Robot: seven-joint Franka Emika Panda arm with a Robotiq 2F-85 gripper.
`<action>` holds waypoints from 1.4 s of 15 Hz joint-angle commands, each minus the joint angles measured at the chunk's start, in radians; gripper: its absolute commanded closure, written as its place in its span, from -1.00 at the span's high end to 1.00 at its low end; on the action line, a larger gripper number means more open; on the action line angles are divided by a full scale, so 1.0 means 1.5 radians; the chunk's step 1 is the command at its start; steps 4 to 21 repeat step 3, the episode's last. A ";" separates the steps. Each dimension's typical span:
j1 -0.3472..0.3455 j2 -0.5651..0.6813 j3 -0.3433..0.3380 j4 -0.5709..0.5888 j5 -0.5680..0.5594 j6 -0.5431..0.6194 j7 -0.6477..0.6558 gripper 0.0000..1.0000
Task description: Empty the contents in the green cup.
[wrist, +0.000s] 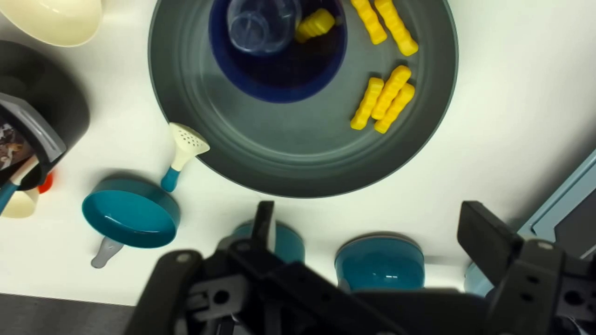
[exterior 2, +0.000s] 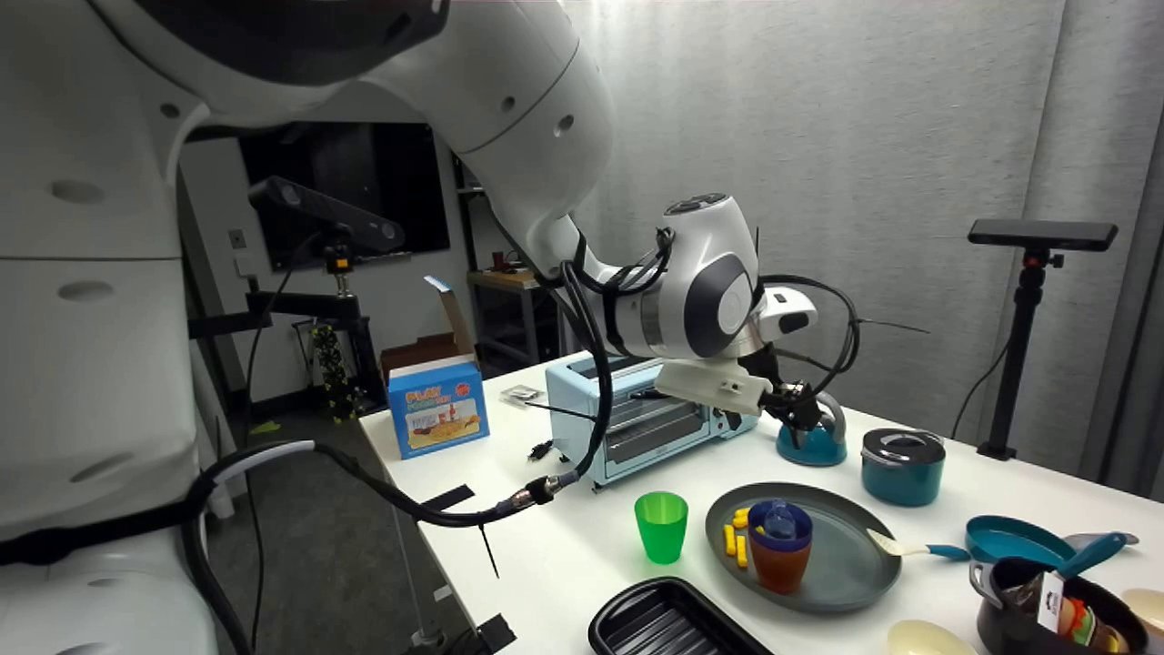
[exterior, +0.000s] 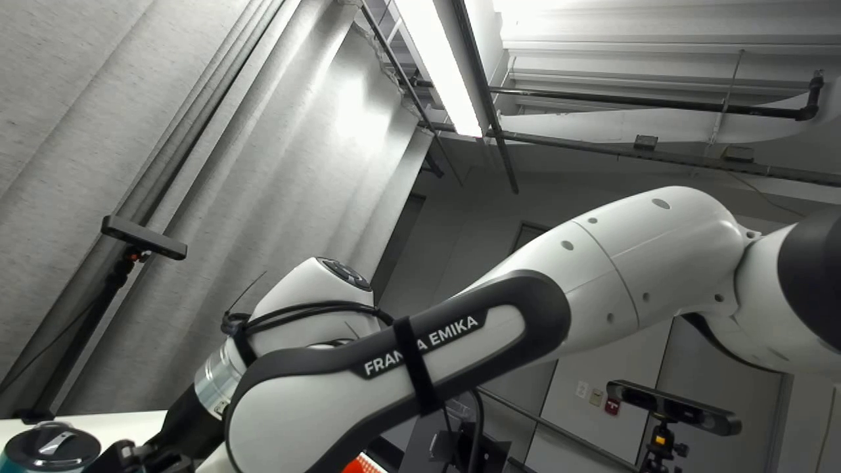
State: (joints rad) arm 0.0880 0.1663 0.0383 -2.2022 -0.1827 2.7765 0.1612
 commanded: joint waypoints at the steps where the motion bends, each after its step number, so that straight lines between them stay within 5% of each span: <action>1: 0.004 -0.001 -0.004 0.000 0.005 -0.001 -0.005 1.00; 21: 0.004 -0.001 -0.004 0.000 0.005 -0.001 -0.005 1.00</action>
